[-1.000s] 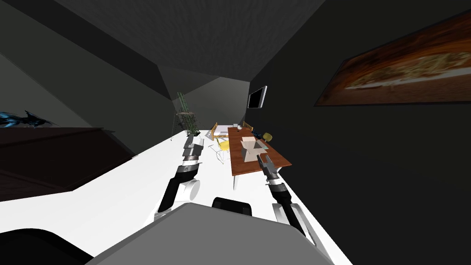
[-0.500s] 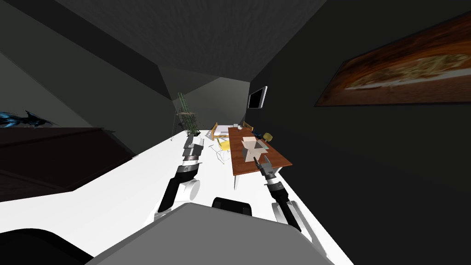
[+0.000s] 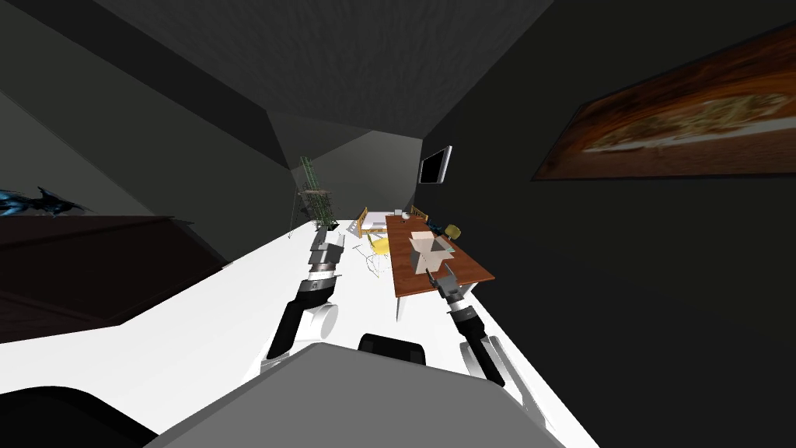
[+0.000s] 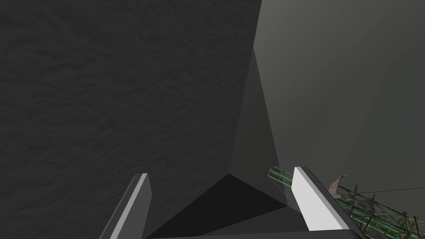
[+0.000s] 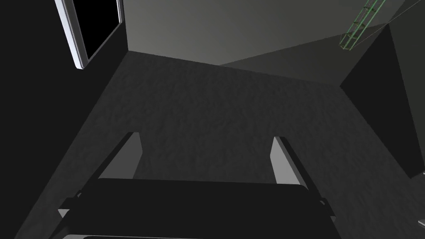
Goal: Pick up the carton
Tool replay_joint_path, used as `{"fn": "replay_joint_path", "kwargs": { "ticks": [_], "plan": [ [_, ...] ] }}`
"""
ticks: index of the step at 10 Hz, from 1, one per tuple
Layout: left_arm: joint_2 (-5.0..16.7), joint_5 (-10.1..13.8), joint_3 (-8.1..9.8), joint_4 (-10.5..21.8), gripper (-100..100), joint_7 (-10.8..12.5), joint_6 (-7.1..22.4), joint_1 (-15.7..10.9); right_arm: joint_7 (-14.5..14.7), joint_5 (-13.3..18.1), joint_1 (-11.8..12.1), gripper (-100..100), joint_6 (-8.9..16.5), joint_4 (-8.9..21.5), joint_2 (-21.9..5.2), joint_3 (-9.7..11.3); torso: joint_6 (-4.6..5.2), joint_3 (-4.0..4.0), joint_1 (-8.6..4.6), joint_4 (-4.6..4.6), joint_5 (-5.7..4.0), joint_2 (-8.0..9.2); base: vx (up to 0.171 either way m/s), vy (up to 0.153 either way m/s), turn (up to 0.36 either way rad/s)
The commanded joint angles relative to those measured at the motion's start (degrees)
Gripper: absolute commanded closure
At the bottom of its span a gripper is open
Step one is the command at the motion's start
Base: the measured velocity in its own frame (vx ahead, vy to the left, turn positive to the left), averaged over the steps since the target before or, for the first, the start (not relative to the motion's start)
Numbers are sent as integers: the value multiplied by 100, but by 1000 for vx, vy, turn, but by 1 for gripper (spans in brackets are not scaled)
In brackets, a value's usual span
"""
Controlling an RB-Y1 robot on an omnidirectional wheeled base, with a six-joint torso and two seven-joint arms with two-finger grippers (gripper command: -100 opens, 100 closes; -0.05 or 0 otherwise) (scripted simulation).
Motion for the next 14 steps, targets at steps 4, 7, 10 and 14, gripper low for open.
{"fn": "replay_joint_path", "kwargs": {
  "ticks": [4, 7, 10, 14],
  "plan": [
    [0, 0, 0, 0, 0, 0, 0, 0, 771, 440, -141, -100, 93, 195, -199, 50, 0, -1, 0, 0, 0, -3, 12, 15, -16],
    [0, 0, 0, 0, 0, 0, 0, 0, 1243, 827, -301, -100, 197, 392, -375, 86, 0, -1, -4, 0, -1, -2, 12, 7, -22],
    [0, 0, 0, 0, 0, 0, 0, 0, 1644, 1010, -383, -100, 253, 486, -461, 100, 0, -2, -7, -1, -1, -3, 14, 3, -25],
    [0, 0, 0, 0, 0, 0, 0, 0, 2160, 1351, -548, -100, 369, 662, -625, 123, 0, -3, -9, -1, -2, -6, 19, -2, -25]
  ]
}}
